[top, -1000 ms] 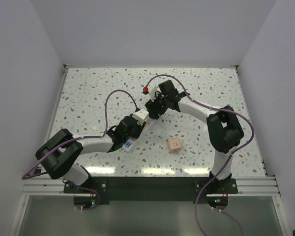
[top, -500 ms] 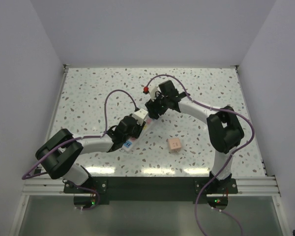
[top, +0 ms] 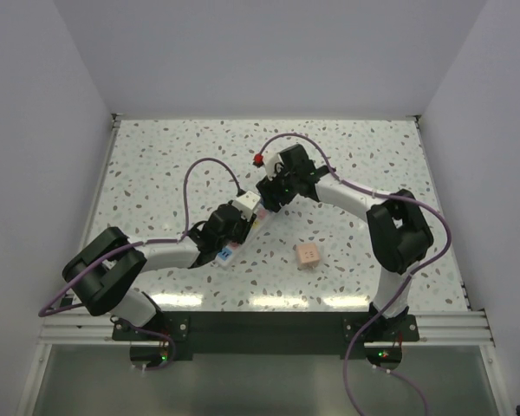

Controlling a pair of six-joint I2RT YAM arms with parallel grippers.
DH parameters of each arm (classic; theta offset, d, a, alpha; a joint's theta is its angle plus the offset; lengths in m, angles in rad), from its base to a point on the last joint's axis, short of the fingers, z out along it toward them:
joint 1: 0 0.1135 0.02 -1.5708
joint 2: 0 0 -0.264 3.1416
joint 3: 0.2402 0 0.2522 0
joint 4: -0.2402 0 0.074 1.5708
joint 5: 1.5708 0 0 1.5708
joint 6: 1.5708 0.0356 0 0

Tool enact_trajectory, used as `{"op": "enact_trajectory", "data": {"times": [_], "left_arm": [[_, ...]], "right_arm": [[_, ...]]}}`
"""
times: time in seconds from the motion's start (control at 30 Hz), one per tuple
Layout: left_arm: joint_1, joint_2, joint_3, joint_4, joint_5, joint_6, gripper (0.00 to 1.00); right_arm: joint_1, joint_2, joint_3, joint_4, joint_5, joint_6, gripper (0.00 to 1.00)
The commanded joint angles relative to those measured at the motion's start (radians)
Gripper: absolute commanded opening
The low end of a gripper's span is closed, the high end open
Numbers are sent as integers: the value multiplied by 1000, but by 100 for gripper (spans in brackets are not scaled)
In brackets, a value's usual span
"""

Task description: Insert the plug

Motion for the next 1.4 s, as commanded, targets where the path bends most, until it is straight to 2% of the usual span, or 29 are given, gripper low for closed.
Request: {"op": "enact_trajectory", "data": {"times": [0.0, 0.97, 1.37], "left_arm": [[16, -28, -7, -7, -26, -7, 44], [16, -21, -2, -7, -27, -4, 43], [16, -2, 2, -1, -15, -1, 41]], "right_arm": [[6, -31, -24, -67, 28, 19, 0], [26, -54, -57, -50, 26, 55, 0], [44, -5, -57, -33, 129, 71, 0]]}}
